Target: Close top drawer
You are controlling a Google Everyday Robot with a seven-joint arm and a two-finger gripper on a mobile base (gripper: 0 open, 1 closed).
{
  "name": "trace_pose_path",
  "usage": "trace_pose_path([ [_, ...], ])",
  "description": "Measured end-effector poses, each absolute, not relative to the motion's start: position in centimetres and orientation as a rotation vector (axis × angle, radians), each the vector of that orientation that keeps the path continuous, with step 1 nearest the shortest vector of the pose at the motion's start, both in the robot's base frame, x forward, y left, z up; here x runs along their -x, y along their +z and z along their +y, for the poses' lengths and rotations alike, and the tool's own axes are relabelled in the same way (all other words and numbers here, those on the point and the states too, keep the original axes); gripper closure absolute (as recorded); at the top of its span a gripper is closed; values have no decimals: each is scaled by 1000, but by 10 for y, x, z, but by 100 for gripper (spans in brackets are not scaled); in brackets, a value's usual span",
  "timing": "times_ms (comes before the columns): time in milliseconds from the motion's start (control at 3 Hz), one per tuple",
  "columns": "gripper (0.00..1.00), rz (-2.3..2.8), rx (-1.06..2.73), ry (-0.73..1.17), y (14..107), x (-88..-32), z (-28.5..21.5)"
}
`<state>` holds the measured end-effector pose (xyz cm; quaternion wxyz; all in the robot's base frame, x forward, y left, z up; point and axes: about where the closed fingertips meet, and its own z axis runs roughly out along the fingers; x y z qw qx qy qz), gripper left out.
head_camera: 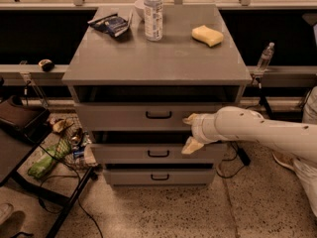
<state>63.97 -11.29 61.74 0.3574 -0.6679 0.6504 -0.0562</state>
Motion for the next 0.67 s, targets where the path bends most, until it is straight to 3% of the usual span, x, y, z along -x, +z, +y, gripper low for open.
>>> trace_pose_path([
  [667,66,1714,1781,-177,627,-612,-120],
])
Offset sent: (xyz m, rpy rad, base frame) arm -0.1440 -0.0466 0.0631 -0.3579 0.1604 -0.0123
